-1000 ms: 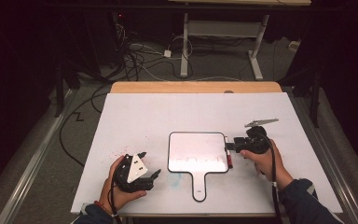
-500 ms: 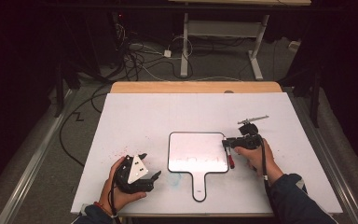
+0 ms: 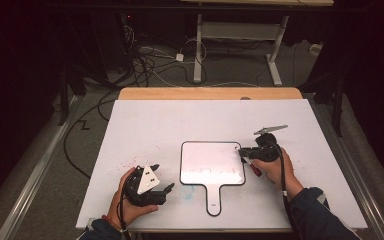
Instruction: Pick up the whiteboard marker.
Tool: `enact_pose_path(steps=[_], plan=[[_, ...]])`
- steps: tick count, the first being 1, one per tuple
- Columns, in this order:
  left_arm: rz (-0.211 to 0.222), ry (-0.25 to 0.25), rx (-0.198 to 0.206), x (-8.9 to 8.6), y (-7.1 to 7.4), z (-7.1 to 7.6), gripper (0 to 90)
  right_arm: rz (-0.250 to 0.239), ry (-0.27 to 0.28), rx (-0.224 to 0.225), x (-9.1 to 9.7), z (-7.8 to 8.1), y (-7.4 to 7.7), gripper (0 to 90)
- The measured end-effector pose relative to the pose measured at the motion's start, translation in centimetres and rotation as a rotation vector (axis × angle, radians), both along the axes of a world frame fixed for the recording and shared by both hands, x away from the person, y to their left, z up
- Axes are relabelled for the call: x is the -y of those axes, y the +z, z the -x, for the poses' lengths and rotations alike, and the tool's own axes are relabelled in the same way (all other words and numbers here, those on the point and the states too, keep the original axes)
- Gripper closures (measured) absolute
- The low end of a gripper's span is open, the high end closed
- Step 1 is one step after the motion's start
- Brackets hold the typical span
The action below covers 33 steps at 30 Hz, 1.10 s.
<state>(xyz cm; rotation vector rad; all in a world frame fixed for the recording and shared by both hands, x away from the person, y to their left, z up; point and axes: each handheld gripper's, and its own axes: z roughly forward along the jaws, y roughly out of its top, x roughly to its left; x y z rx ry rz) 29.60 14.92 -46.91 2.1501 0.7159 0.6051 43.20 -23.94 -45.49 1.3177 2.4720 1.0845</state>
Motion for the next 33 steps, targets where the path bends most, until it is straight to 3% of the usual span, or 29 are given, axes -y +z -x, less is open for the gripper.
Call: enact_pose_path(steps=[1,3,6,8,16,19,20,21,22,23,24,25,27,30,33], plan=[[0.016,-0.001,-0.005,0.0,0.1,-0.1,22.8,0.000,0.000,0.000,0.0,0.0,0.0,81.5],[0.066,-0.008,-0.027,0.3,0.5,-0.5,22.8,-0.008,0.002,0.055,0.1,0.5,1.0,81.5],[0.124,-0.030,-0.038,1.2,1.3,-1.3,23.4,-0.024,0.001,0.086,0.3,1.0,1.7,81.6],[0.145,-0.047,-0.038,2.1,1.8,-1.7,23.9,-0.045,0.011,0.144,0.5,1.9,2.7,81.6],[0.157,-0.141,-0.047,6.7,3.1,-3.2,25.0,-0.087,0.027,0.255,1.1,4.0,4.6,81.7],[0.181,-0.179,-0.059,9.0,3.8,-4.0,25.8,-0.114,0.036,0.290,1.1,4.9,5.3,81.7],[0.211,-0.217,-0.067,10.6,4.2,-4.5,25.9,-0.125,0.044,0.300,1.0,5.2,5.5,81.6],[0.211,-0.217,-0.067,10.6,4.2,-4.5,26.4,-0.125,0.044,0.300,1.0,5.2,5.5,81.6],[0.210,-0.228,-0.071,11.6,4.3,-4.8,28.2,-0.134,0.056,0.327,0.7,5.9,5.9,81.7],[0.240,-0.263,-0.082,13.1,4.5,-5.3,28.3,-0.143,0.064,0.338,0.6,6.3,6.1,81.6],[0.240,-0.263,-0.082,13.1,4.5,-5.3,28.8,-0.143,0.064,0.338,0.6,6.3,6.1,81.6],[0.257,-0.271,-0.091,14.6,4.6,-5.8,31.1,-0.157,0.073,0.357,0.2,6.9,6.3,81.6],[0.287,-0.286,-0.108,15.7,4.5,-6.2,33.3,-0.168,0.076,0.371,0.0,7.4,6.4,81.6],[0.294,-0.280,-0.122,17.0,4.3,-6.7,38.6,-0.189,0.069,0.390,0.0,8.0,6.4,81.6],[0.303,-0.310,-0.136,17.9,4.0,-7.0,46.3,-0.204,0.061,0.410,0.3,8.4,6.4,81.6]])
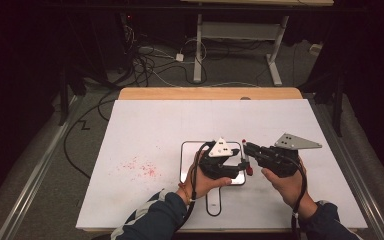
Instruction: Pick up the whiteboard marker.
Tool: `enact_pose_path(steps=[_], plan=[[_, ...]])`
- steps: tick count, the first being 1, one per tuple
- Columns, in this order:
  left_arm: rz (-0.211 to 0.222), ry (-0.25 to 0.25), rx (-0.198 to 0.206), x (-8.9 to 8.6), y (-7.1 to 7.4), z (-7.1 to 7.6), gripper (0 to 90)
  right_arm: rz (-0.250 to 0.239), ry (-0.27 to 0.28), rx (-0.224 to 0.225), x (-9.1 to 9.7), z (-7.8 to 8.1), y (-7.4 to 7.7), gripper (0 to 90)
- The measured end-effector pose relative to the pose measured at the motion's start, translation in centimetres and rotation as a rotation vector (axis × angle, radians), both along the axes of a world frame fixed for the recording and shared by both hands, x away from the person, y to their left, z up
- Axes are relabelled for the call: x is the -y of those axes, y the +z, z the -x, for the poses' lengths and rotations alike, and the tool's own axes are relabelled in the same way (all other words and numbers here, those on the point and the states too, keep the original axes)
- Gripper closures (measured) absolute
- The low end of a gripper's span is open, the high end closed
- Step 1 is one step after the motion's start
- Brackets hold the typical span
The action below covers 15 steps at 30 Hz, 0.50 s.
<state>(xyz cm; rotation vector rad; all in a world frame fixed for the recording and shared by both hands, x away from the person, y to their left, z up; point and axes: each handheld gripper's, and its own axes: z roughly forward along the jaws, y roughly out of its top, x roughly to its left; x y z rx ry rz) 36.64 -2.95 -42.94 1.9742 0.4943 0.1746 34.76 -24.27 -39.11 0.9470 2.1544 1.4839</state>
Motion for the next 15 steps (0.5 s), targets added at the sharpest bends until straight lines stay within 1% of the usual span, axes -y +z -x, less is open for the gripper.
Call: enact_pose_path(steps=[1,2,3,5,6,7,8,9,10,11,15], plan=[[0.000,0.000,0.000,0.0,0.0,0.0,47.0,-0.002,0.001,0.003,0.1,0.2,0.0,81.6],[0.003,-0.022,0.001,0.5,-0.1,0.0,51.2,-0.002,-0.001,0.006,0.2,0.3,0.0,81.6],[-0.004,-0.025,0.005,0.7,0.0,0.0,53.3,-0.009,-0.005,0.006,0.3,0.4,-0.1,81.6],[-0.001,-0.027,0.007,0.9,0.0,0.0,55.0,-0.018,-0.003,0.004,0.5,0.7,-0.2,81.6],[0.004,-0.043,0.012,1.1,0.0,0.0,58.1,-0.017,-0.004,0.007,0.6,0.8,-0.3,81.6],[0.007,-0.048,0.012,1.3,0.0,0.0,59.8,-0.022,-0.003,0.007,0.6,0.9,-0.3,81.6],[0.009,-0.050,0.016,1.4,-0.1,0.0,60.2,-0.025,-0.006,0.010,0.6,1.0,-0.4,81.6],[0.011,-0.052,0.022,1.5,-0.1,0.1,62.2,-0.021,-0.004,0.014,0.6,1.0,-0.5,81.6],[0.010,-0.054,0.025,1.6,-0.1,0.1,66.2,-0.016,-0.005,0.015,0.6,1.1,-0.5,81.6],[0.003,-0.051,0.029,1.7,-0.1,0.1,67.0,-0.016,-0.006,0.018,0.5,1.1,-0.6,81.6],[0.003,-0.033,0.026,1.4,-0.2,-0.1,74.1,-0.017,-0.013,0.017,0.4,1.3,-0.7,81.5]])
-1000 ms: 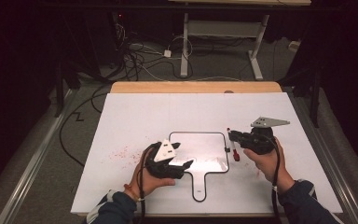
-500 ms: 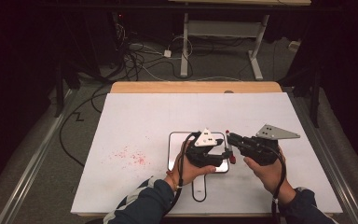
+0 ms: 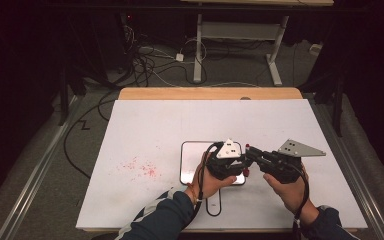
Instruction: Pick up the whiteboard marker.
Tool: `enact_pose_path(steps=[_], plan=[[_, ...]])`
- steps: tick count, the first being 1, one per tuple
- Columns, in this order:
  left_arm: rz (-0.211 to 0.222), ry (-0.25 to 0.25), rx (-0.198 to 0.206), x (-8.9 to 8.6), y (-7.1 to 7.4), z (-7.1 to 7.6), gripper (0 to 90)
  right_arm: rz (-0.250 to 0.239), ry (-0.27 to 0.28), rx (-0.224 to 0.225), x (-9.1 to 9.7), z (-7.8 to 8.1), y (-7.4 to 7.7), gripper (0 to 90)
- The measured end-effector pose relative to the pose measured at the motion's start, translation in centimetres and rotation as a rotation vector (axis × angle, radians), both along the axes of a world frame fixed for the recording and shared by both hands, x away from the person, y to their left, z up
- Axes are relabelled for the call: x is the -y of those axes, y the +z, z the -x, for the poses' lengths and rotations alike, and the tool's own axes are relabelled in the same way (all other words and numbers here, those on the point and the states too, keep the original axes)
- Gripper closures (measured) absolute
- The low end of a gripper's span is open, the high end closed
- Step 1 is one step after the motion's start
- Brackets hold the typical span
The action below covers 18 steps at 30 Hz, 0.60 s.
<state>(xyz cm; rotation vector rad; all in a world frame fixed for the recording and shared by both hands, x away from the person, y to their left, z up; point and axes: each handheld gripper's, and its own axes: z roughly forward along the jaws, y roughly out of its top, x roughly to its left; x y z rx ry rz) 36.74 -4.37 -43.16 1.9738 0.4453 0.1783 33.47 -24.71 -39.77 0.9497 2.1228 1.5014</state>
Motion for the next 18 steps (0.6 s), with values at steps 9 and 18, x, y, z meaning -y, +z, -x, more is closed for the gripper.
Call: enact_pose_path(steps=[9,18], plan=[[-0.045,-0.031,-0.023,-0.1,-2.0,-0.6,78.5,0.021,-0.038,-0.037,0.2,1.2,-0.8,65.0],[-0.037,-0.055,-0.051,-0.2,-2.8,-1.0,78.7,0.054,-0.044,-0.005,2.7,2.8,-0.8,45.3]])
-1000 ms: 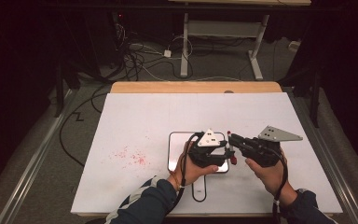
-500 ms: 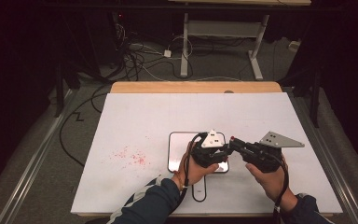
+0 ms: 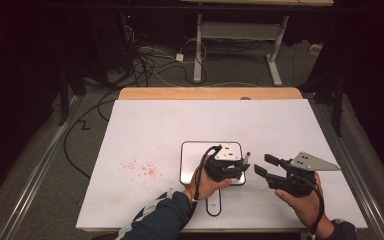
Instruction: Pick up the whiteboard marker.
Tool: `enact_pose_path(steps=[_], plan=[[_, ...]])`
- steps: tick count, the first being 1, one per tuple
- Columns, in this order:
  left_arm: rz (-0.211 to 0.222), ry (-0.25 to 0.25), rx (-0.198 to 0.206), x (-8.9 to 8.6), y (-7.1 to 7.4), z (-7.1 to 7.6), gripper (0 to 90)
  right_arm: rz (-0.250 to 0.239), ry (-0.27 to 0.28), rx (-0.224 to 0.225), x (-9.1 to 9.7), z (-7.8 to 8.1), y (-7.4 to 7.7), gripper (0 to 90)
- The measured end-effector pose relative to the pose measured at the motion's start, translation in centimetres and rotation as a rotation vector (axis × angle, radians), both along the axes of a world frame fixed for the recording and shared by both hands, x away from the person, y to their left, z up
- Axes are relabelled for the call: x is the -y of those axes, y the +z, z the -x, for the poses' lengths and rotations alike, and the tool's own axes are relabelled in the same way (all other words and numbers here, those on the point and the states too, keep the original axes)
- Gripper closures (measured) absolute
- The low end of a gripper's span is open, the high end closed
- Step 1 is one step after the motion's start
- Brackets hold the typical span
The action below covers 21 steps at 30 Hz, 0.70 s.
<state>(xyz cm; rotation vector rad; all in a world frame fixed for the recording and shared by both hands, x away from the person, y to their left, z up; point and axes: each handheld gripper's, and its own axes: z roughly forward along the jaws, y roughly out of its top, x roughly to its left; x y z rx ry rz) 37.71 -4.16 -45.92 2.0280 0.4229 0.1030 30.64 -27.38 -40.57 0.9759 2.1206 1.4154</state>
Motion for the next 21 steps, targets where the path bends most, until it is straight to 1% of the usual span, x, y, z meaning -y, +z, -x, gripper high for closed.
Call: enact_pose_path(steps=[1,2,4,6,10,12,15,16,17,18,19,20,21], plan=[[-0.001,-0.031,-0.012,0.0,0.0,0.1,78.7,0.001,-0.015,0.007,0.4,0.1,0.0,44.7],[-0.003,-0.040,-0.014,0.0,0.0,0.1,78.8,0.001,-0.031,0.014,0.8,0.1,0.0,44.2],[0.002,-0.059,-0.034,-0.1,0.0,0.1,78.8,0.023,-0.067,0.026,1.5,0.1,0.0,43.1],[0.000,-0.061,-0.028,-0.2,-0.1,0.2,78.8,0.031,-0.095,0.032,2.2,0.1,-0.1,42.8],[0.003,-0.069,-0.014,-0.4,-0.1,0.2,78.8,0.043,-0.126,0.044,3.2,0.0,-0.3,42.5],[-0.003,-0.072,-0.008,-0.6,-0.1,0.1,78.8,0.039,-0.128,0.042,3.3,0.0,-0.3,42.5],[0.002,-0.065,-0.007,-1.4,-0.1,0.0,78.9,0.050,-0.127,0.050,3.2,0.0,-0.3,42.5],[0.007,-0.066,-0.002,-1.8,-0.2,-0.1,78.9,0.050,-0.127,0.050,3.2,0.0,-0.3,42.5],[0.012,-0.064,-0.005,-2.2,-0.3,-0.1,78.9,0.059,-0.119,0.061,3.1,0.0,-0.4,42.4],[0.011,-0.048,-0.006,-3.1,-0.3,-0.1,78.9,0.072,-0.116,0.063,2.9,0.1,-0.5,42.4],[0.011,-0.048,-0.006,-3.1,-0.3,-0.1,78.9,0.079,-0.111,0.066,2.9,0.1,-0.5,42.3],[0.014,-0.045,-0.009,-3.6,-0.3,-0.1,78.9,0.083,-0.112,0.063,2.7,0.1,-0.6,42.2],[0.013,-0.033,-0.006,-4.5,-0.4,-0.1,78.9,0.090,-0.107,0.068,2.7,0.0,-0.7,42.1]])
